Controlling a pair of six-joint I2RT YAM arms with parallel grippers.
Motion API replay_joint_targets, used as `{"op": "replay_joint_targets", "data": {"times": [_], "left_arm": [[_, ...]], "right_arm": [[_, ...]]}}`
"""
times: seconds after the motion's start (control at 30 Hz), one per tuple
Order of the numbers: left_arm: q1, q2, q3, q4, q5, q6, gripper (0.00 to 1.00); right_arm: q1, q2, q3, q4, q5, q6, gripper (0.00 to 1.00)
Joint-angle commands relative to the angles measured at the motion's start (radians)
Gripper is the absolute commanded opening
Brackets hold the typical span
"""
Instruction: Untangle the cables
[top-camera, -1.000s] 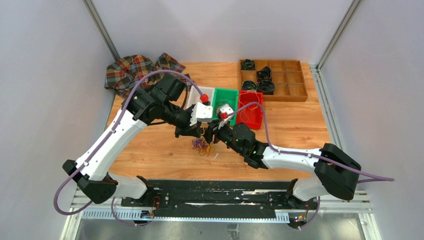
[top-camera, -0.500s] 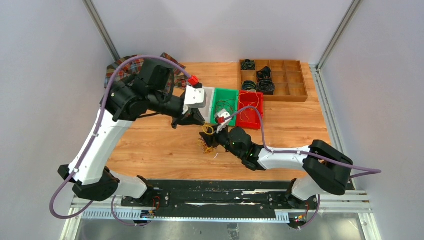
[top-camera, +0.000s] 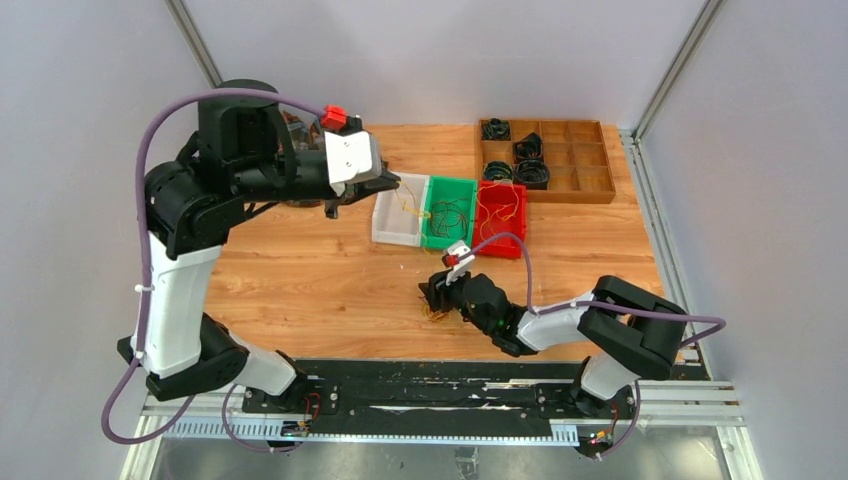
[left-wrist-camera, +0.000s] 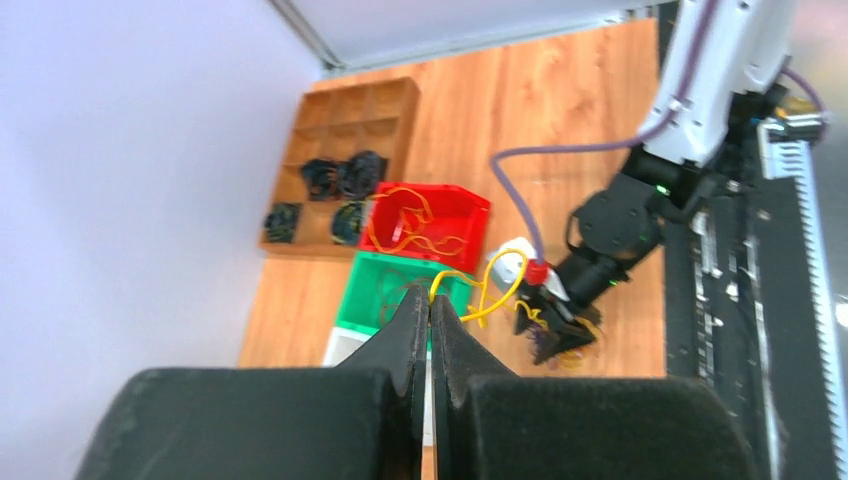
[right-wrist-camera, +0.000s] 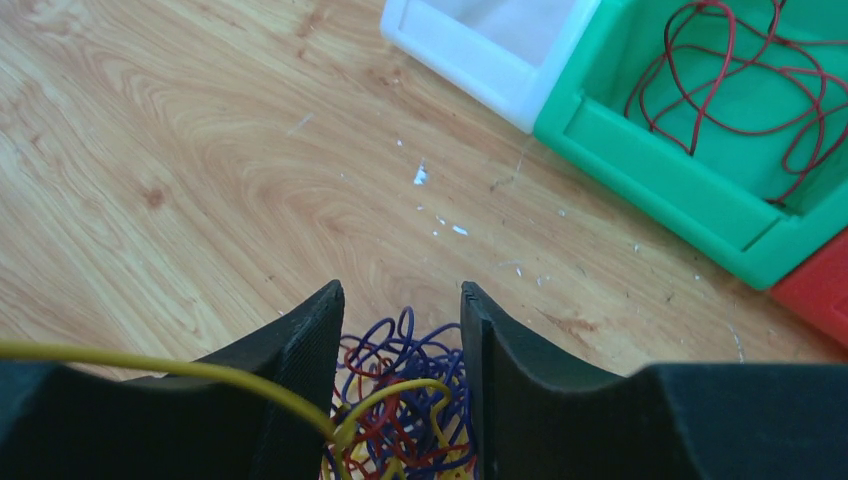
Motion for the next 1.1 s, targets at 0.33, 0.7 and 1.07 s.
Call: {"op": "replay_joint_targets", "data": {"times": [0.33, 0.7, 1.07], "left_arm": [[-0.008, -0.165, -0.099, 0.791, -0.488, -0.044, 0.01], [-0.008, -0.266, -0.331, 0.947, -0.695, -0.004, 0.0], [-0.006, -0.514, -0.999, 0.702, -0.781, 0.039, 0.01]], "right_arm": [[0.011, 0.047, -0.08, 0.129, 0.029, 0.033, 0.54], [0.011, 0.006, -0.112, 0.133, 0.053, 0.018, 0.53], [0.005, -0.219, -0.07, 0.001, -0.071, -0.099, 0.6]]}}
